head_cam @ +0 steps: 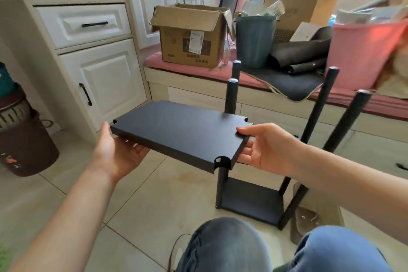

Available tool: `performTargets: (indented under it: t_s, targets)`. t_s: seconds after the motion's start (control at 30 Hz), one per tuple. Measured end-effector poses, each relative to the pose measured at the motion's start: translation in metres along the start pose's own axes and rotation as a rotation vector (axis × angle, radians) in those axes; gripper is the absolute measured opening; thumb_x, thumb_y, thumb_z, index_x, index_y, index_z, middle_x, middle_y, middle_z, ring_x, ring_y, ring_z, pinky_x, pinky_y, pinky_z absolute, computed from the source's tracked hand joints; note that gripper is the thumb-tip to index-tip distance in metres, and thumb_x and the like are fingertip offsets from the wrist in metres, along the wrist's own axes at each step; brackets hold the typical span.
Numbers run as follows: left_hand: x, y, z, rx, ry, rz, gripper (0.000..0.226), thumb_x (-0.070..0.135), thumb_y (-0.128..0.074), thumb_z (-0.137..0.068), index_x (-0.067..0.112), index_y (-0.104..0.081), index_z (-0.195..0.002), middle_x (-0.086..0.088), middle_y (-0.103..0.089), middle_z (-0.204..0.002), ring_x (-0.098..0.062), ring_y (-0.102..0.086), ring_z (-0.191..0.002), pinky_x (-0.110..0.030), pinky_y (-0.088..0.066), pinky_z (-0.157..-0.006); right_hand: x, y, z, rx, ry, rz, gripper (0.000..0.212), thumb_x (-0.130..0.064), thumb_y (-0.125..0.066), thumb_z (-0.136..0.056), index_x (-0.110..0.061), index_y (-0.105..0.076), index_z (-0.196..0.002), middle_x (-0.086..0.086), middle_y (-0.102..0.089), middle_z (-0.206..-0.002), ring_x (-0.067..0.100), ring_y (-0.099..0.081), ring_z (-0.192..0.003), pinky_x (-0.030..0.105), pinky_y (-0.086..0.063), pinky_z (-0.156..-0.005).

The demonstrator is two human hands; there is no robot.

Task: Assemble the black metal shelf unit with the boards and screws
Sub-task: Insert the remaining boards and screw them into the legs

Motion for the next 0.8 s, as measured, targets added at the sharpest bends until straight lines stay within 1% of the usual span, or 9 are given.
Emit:
performTargets:
  t_s: [0.07,0.13,0.3,0.43,0.53,0.57,0.63,0.7,0.8]
  targets:
    - [0.006,-0.006,0.004,-0.027,0.007,-0.05,0.067,0.066,-0.031,-0.1,0.013,-0.062,-0.128,-0.009,-0.073,-0.12,-0.025,-0.073,-0.104,-0.042,-0.062,-0.081,-0.011,0.012,0.014,0.006,0.019,0.03,0.032,-0.003,-0.058,-0.086,-0.009,-0.05,-0.116,0.02,-0.074,-0.087,0.035,-0.074,-0.081,0.035,-0.059,-0.054]
    - [0.01,-0.017,0.008,-0.031,0.031,-0.059,0.059,0.059,-0.04,-0.101,0.01,-0.063,-0.125,-0.006,-0.073,-0.119,-0.022,-0.073,-0.102,-0.039,-0.062,-0.078,-0.024,0.024,0.024,0.017,0.038,0.075,0.046,-0.005,-0.061,-0.078,-0.011,-0.047,-0.121,0.019,-0.074,-0.086,0.034,-0.074,-0.079,0.033,-0.058,-0.053]
    - [0.011,-0.063,0.011,-0.055,0.045,-0.219,0.017,0.03,-0.065,-0.094,0.014,-0.066,-0.101,0.004,-0.075,-0.092,-0.009,-0.074,-0.076,-0.023,-0.061,-0.066,-0.067,0.046,0.043,0.062,0.071,0.141,0.038,-0.008,-0.063,-0.08,-0.006,-0.053,-0.116,0.016,-0.071,-0.096,0.029,-0.074,-0.075,0.031,-0.058,-0.053]
    - [0.006,-0.105,0.012,-0.097,0.046,-0.279,0.008,0.019,-0.058,-0.095,0.011,-0.06,-0.093,0.0,-0.072,-0.076,-0.011,-0.07,-0.061,-0.019,-0.057,-0.052,-0.107,0.06,0.058,0.083,0.126,0.145,0.056,-0.009,-0.067,-0.076,-0.003,-0.051,-0.129,0.014,-0.072,-0.104,0.027,-0.074,-0.079,0.03,-0.059,-0.056]
    - [0.009,-0.139,0.017,-0.141,0.016,-0.316,0.005,0.015,-0.057,-0.092,0.01,-0.057,-0.091,0.0,-0.071,-0.069,-0.012,-0.069,-0.056,-0.02,-0.056,-0.05,-0.134,0.071,0.068,0.111,0.168,0.152,0.058,-0.01,-0.069,-0.073,-0.002,-0.05,-0.127,0.014,-0.073,-0.107,0.026,-0.075,-0.082,0.03,-0.061,-0.061]
    - [0.011,-0.151,0.02,-0.176,0.011,-0.33,0.008,0.014,-0.06,-0.087,0.01,-0.057,-0.093,0.0,-0.072,-0.07,-0.012,-0.07,-0.057,-0.02,-0.057,-0.05,-0.143,0.075,0.072,0.13,0.191,0.16,0.057,-0.011,-0.07,-0.072,-0.003,-0.051,-0.125,0.012,-0.073,-0.105,0.025,-0.075,-0.082,0.029,-0.061,-0.061]
    - [0.016,-0.173,0.023,-0.26,0.009,-0.347,0.029,0.014,-0.065,-0.074,0.012,-0.06,-0.103,-0.001,-0.075,-0.08,-0.012,-0.074,-0.066,-0.021,-0.058,-0.053,-0.159,0.083,0.078,0.178,0.23,0.182,0.052,-0.013,-0.071,-0.07,-0.004,-0.055,-0.118,0.01,-0.074,-0.095,0.021,-0.074,-0.076,0.027,-0.061,-0.06]
    - [0.019,-0.195,0.023,-0.319,-0.012,-0.371,0.046,0.014,-0.068,-0.071,0.015,-0.059,-0.116,-0.003,-0.077,-0.091,-0.013,-0.075,-0.076,-0.021,-0.059,-0.057,-0.173,0.09,0.082,0.226,0.252,0.197,0.044,-0.015,-0.071,-0.071,-0.003,-0.059,-0.111,0.009,-0.074,-0.086,0.019,-0.074,-0.069,0.026,-0.06,-0.056]
    - [0.016,-0.224,0.014,-0.338,-0.018,-0.433,0.051,0.015,-0.07,-0.073,0.012,-0.054,-0.121,-0.005,-0.076,-0.083,-0.015,-0.076,-0.075,-0.02,-0.058,-0.054,-0.192,0.104,0.083,0.298,0.281,0.213,0.027,-0.016,-0.068,-0.085,-0.003,-0.063,-0.108,0.008,-0.073,-0.085,0.018,-0.073,-0.065,0.025,-0.058,-0.05]
Point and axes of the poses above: each hand's wrist, its own z-axis away from the middle knuckle, its own y-axis out of the back of the hand, x = y × z, the point moved 4 cm from there along -z, towards the middle knuckle
